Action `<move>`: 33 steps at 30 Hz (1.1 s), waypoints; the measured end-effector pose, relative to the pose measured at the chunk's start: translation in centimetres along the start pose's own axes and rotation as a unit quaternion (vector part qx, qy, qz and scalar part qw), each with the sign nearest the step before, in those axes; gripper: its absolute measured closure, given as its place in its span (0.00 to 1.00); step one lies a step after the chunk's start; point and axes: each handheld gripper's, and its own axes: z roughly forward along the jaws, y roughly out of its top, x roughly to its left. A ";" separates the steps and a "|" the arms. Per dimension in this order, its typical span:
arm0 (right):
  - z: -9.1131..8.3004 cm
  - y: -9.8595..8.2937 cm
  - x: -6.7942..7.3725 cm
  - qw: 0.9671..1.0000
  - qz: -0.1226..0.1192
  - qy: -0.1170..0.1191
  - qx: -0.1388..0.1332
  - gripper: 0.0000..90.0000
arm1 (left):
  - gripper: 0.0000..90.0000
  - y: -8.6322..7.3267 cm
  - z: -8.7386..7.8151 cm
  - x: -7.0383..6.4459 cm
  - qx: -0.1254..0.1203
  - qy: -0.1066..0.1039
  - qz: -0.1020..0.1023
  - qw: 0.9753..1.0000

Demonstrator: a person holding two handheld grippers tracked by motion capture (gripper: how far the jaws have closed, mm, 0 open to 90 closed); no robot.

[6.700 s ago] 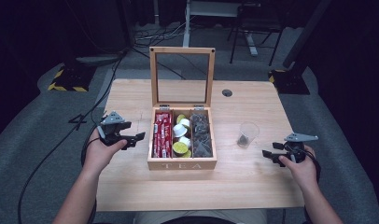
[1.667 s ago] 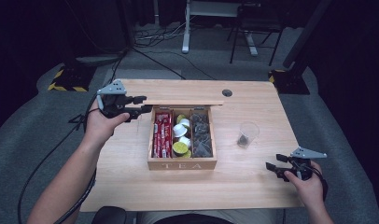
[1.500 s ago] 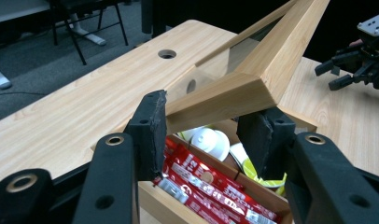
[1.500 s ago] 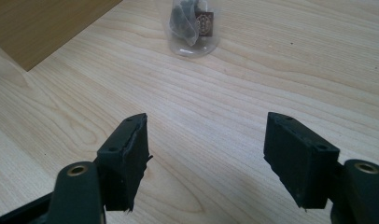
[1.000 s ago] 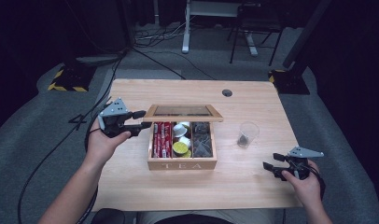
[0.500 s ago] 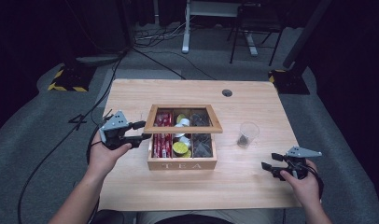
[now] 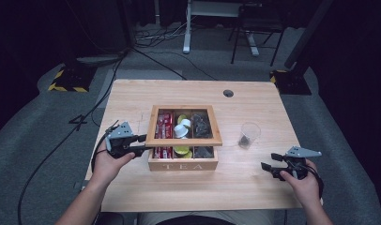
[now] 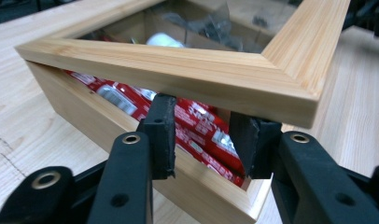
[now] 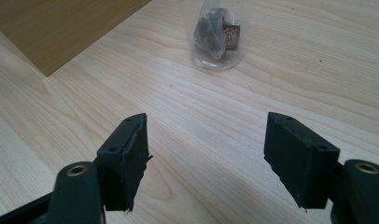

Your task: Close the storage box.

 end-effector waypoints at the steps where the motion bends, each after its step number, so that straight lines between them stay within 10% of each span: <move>1: 0.0 0.0 0.0 1.000 -0.002 0.000 -0.001 0.35 | 0.67 -0.1 0.2 0.0 0.004 -0.001 0.002 1.000; 33: 0.3 0.4 0.3 1.000 -0.007 0.008 -0.003 0.34 | 0.53 -2.3 -0.8 -1.1 0.068 0.011 -0.026 0.997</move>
